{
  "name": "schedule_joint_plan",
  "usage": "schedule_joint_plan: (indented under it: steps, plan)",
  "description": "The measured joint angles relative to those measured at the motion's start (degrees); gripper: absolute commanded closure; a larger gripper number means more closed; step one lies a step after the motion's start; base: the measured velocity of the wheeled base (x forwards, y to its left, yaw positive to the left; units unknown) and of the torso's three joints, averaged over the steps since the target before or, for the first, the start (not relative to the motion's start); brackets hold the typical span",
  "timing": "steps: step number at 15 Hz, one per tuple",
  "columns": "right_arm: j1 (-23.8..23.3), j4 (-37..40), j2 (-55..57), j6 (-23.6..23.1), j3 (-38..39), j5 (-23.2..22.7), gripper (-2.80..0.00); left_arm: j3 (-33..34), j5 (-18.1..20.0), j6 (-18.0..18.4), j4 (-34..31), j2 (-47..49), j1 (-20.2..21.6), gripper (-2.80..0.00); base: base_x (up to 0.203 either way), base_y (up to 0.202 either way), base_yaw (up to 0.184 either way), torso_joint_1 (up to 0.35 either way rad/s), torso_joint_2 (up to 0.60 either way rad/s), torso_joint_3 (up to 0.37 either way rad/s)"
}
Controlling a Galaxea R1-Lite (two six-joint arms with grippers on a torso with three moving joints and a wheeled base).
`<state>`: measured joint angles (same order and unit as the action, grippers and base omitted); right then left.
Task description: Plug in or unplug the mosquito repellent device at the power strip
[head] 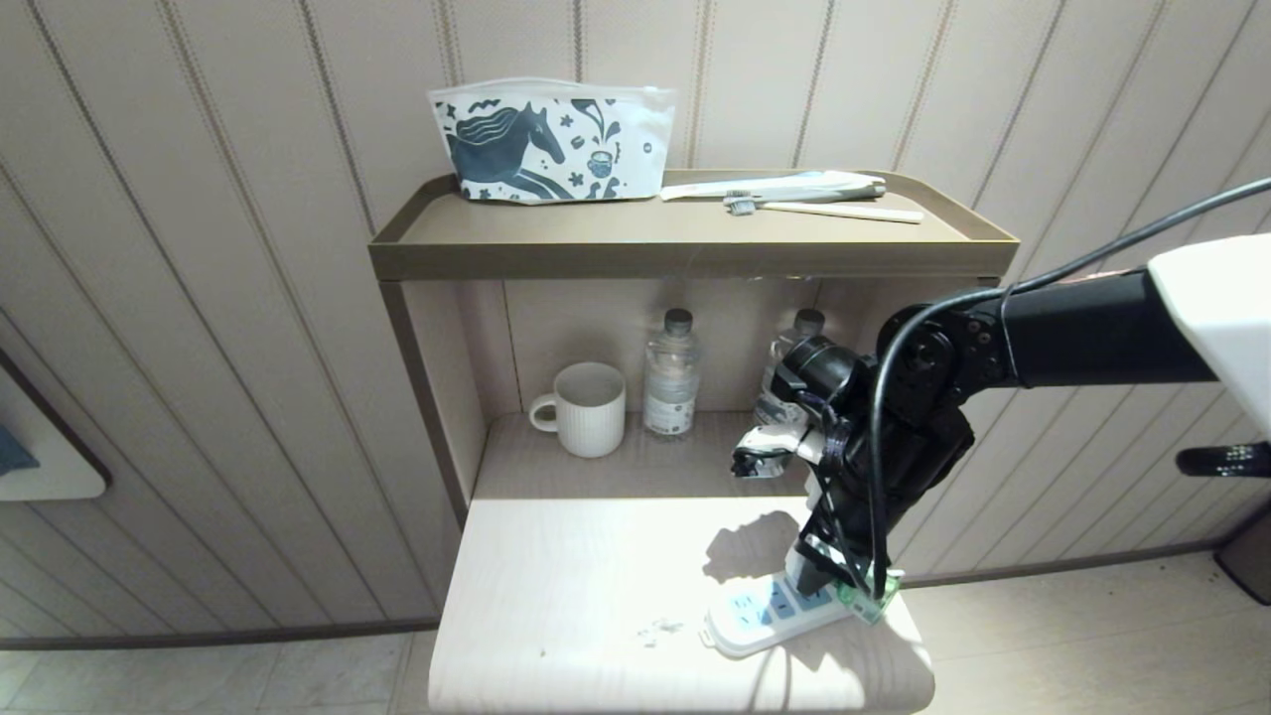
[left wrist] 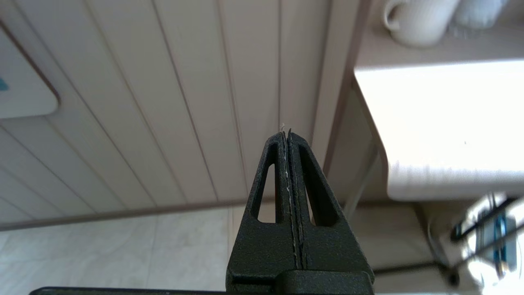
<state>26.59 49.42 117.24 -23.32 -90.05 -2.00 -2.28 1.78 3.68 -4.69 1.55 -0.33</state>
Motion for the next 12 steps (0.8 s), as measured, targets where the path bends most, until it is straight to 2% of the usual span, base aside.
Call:
schedule_joint_plan:
  steps: [1, 4, 8, 9, 10, 12]
  plan:
    - [0.0, 0.0, -0.1, 0.1, 0.1, 0.0, 0.00, -2.9, 1.2, -0.6, -0.2, 1.4, 0.0, 0.00, 0.000, 0.000, 0.000, 0.000, 0.00, 0.000]
    - [0.5, 0.0, -0.1, 0.2, -0.1, -0.1, 0.00, -13.4, 5.9, -5.2, 0.4, 10.3, 0.0, 0.00, 0.000, 0.000, 0.000, 0.000, 0.00, 0.000]
    - [1.2, 0.0, 0.1, 0.3, -0.6, -0.1, 0.00, -19.9, 18.9, -7.8, 3.6, 29.6, -0.8, 0.00, 0.000, 0.000, 0.000, 0.000, 0.00, 0.000]
    - [1.3, 0.0, 0.2, 0.3, -0.7, -0.2, 0.00, -21.2, 21.0, -8.0, 5.0, 34.6, -2.6, 0.00, 0.000, 0.000, 0.000, 0.000, 0.00, 0.000]
    - [1.4, -0.2, 0.2, 0.3, -0.8, -0.2, 0.00, -22.6, 21.0, -8.2, 6.3, 39.5, -6.0, 0.00, 0.000, 0.000, 0.000, 0.000, 0.00, 0.000]
    - [1.4, -1.7, 0.3, 0.3, -0.7, -0.1, 0.00, -24.4, 15.4, -8.7, 10.6, 48.5, -18.6, 0.00, 0.000, 0.000, 0.000, 0.000, 0.00, 0.000]
